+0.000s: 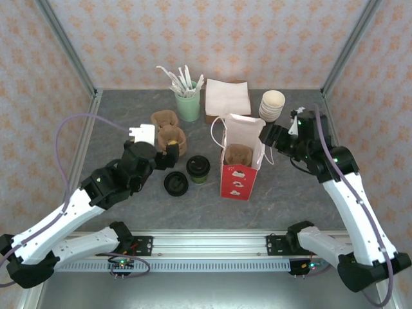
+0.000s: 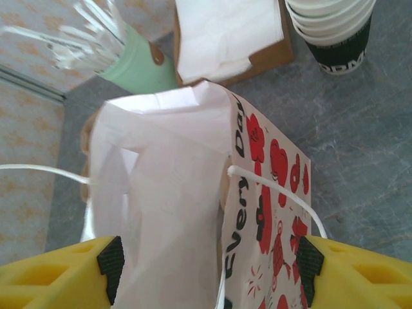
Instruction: Pack the takeout coffee
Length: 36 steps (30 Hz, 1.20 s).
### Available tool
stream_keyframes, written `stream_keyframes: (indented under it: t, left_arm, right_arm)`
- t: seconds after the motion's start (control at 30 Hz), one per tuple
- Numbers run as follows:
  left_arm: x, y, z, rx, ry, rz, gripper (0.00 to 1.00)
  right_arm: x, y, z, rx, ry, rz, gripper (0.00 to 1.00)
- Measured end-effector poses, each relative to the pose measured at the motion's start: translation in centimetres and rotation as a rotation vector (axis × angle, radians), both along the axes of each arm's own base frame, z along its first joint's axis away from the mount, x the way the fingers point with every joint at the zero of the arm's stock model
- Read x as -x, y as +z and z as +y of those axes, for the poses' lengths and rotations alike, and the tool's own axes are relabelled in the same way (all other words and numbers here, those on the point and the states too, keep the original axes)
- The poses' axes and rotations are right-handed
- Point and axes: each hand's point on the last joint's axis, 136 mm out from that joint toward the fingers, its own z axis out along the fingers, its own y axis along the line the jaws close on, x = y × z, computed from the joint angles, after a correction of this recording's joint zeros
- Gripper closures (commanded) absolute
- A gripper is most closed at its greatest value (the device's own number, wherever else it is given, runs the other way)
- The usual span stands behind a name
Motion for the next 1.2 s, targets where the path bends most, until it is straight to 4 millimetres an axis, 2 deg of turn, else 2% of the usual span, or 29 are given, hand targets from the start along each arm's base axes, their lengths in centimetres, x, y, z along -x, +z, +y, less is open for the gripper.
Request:
stream_keyframes:
  t: [0.17,0.27,0.33,0.43,0.5,0.6,0.73,0.93,1.2]
  left_arm:
    - [2.2,-6.8,2.9,0.014,0.076,0.077,0.00]
    - [4.1,-8.5,5.1,0.127,0.161,0.087,0.00]
    - [5.2,-8.8,6.8,0.206,0.229,0.073,0.01]
    - [6.6,-8.4,9.2,0.276,0.307,0.038,0.00]
    - [7.2,-8.4,10.3,0.262,0.353,0.045,0.00]
    - [7.5,-8.3,11.0,0.216,0.386,0.071,0.00]
    - [7.3,-8.3,11.1,0.180,0.405,0.090,0.00]
    - [7.0,-8.6,10.8,0.138,0.412,0.108,0.00]
    - [5.9,-8.4,9.7,0.084,0.377,0.108,0.00]
  right_arm:
    - [-1.8,-3.8,0.2,0.067,0.015,0.102,0.28]
    - [-3.2,-5.3,0.1,0.095,0.015,0.136,0.34]
    - [-3.9,-6.2,0.2,0.111,0.024,0.153,0.42]
    - [-5.0,-7.7,0.7,0.122,0.048,0.196,0.63]
    - [-5.7,-8.0,1.5,0.114,0.088,0.211,0.79]
    - [-6.3,-7.5,2.4,0.096,0.139,0.196,0.90]
    - [-6.4,-6.6,3.0,0.093,0.185,0.144,0.91]
    - [-5.8,-4.1,2.9,0.097,0.213,0.032,0.90]
    - [-5.8,-4.1,3.3,0.084,0.236,0.032,0.89]
